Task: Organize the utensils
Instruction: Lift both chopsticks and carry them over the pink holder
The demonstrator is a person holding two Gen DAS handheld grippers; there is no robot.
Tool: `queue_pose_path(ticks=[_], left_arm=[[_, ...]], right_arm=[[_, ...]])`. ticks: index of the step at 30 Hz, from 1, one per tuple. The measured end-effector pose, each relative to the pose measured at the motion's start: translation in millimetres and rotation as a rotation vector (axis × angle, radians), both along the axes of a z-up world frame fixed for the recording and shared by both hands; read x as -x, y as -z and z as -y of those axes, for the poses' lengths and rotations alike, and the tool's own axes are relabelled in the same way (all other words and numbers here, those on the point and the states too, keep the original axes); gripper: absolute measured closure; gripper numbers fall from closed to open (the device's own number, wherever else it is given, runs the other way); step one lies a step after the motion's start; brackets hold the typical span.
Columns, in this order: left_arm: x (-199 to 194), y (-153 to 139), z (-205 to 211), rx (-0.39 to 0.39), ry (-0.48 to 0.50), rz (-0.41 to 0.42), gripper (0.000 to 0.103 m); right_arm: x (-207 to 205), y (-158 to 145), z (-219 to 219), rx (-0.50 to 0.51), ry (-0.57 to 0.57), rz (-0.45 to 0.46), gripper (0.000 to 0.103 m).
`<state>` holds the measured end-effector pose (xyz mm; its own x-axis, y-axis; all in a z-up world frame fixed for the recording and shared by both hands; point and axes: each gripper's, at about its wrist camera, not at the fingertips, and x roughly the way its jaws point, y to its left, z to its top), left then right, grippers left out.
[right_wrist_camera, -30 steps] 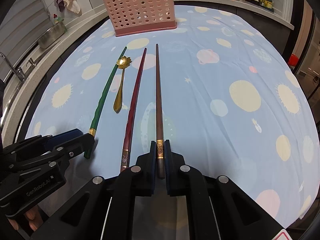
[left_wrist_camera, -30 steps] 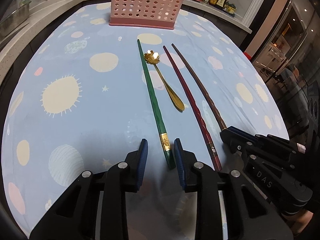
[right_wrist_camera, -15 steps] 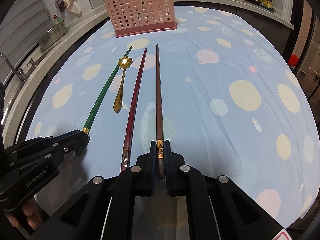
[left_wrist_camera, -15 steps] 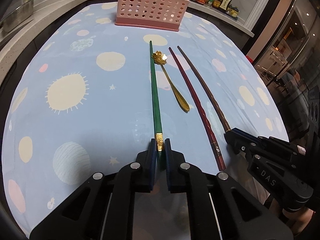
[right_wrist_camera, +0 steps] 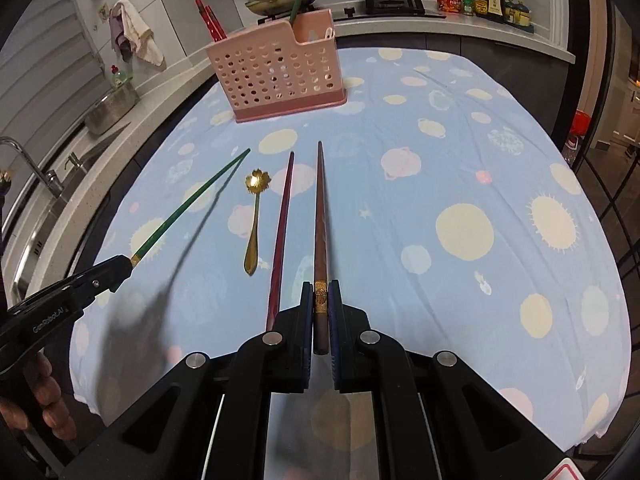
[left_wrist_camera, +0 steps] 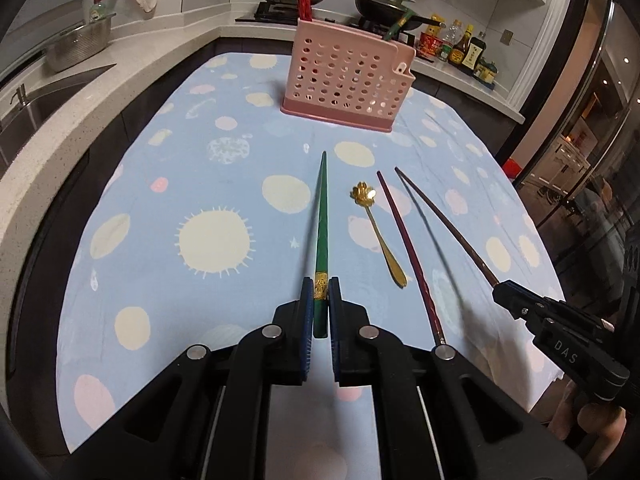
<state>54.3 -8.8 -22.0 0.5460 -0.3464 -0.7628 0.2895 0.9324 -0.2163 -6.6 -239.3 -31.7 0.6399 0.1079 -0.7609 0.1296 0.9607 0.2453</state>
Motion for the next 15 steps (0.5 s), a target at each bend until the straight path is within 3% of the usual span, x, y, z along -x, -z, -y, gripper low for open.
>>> queue_pose_path(ticks=[15], left_arm=[[-27.1,-84.9,-14.7,0.079,-0.055,0.18,0.096]], right_arm=[[-19.7,-96.7,33.6,-0.018,0.066,0.241,0.096]])
